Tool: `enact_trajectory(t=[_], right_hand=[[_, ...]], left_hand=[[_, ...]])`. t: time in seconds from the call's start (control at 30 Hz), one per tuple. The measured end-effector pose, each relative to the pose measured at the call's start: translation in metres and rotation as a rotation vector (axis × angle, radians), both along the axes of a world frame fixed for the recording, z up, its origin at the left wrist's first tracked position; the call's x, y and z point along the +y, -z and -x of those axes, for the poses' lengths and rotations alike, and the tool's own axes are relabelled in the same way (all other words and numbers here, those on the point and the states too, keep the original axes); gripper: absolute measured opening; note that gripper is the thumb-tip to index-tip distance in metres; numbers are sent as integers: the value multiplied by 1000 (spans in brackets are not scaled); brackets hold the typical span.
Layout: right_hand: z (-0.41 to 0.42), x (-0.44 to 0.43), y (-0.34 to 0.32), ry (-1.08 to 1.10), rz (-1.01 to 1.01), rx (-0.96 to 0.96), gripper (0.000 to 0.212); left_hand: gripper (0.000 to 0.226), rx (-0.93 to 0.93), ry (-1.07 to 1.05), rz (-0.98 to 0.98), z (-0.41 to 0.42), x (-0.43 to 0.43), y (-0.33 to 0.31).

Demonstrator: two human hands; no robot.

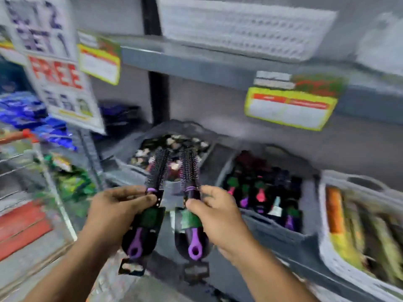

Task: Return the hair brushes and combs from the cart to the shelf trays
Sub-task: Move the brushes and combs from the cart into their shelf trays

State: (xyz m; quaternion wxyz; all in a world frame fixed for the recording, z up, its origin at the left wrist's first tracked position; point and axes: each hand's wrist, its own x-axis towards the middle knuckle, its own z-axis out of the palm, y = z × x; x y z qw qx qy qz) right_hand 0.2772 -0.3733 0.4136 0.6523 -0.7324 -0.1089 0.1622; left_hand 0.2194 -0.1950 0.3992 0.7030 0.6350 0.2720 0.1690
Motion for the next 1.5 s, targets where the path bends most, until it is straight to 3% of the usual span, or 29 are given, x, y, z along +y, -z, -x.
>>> enact_trajectory(t=[0.13,0.2,0.3,0.4,0.6,0.73,0.93,1.03,1.2,1.3,1.5], right_hand=[[-21,-53,-7,132,8,-13,24],[-35,-78,-7,210,15,-43,9],[-55,-107,-4,321,42,-36,28],[-80,-132,0,400,63,-32,8],[-133,-159,23,557,247,16,32],[-155,-159,45,594,390,106,21],[-164,-149,66,551,619,218,44],[-161,-147,68,513,734,192,51],[-155,-143,67,442,1003,58,84],[-153,-142,70,403,1074,-24,80],[-151,-143,66,338,1087,-9,79]], left_hand=[[17,-21,81,15,-53,-53,-11],[19,-28,139,21,-81,-81,-15],[19,-34,226,15,-115,-117,-21],[19,-17,288,-12,-150,-145,-22],[22,62,293,-223,-210,-184,2],[17,170,313,-436,-228,-194,30],[11,259,292,-540,-228,-198,57],[3,242,274,-617,-227,-203,59],[18,255,288,-902,-224,-206,62],[19,311,306,-1074,-222,-204,62],[22,345,368,-1129,-217,-200,60]])
